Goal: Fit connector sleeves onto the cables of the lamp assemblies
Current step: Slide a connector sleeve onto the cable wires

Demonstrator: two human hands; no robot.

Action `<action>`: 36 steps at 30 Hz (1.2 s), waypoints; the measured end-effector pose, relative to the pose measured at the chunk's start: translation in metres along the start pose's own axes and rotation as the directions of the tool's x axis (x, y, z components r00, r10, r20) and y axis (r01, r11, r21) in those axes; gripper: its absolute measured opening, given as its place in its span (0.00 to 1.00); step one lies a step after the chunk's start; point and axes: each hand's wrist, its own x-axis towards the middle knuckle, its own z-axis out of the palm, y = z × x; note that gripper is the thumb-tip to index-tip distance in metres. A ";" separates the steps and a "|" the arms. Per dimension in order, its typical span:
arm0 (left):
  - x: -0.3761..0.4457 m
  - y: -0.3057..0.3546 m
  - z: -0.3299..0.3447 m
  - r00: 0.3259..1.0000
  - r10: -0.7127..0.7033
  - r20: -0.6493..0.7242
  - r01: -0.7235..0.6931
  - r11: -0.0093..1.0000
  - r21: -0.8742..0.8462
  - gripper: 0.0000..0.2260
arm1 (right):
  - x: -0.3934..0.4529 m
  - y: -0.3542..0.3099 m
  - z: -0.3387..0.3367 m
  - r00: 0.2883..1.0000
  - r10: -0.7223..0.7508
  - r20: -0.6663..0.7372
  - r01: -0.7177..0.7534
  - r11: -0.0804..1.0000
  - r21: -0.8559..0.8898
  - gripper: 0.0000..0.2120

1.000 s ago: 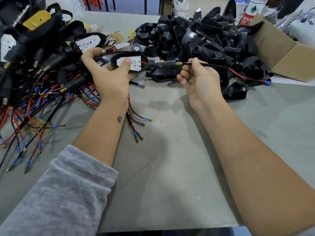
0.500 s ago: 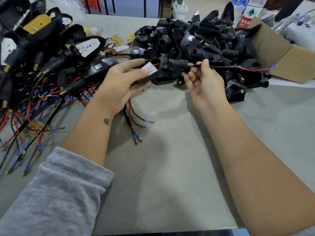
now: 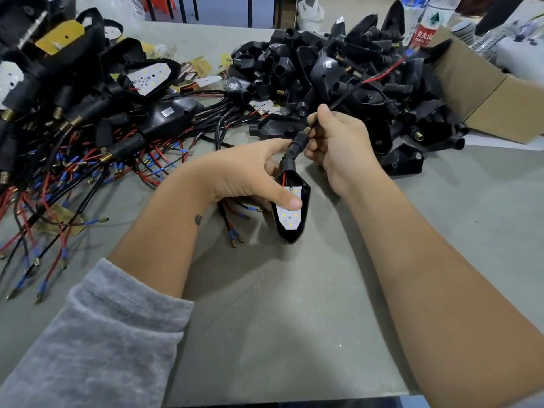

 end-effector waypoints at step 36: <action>0.009 -0.006 -0.017 0.625 -0.070 -0.777 -0.525 0.699 -0.486 0.12 | -0.019 -0.002 0.011 0.858 0.086 0.506 0.105 0.935 -0.338 0.15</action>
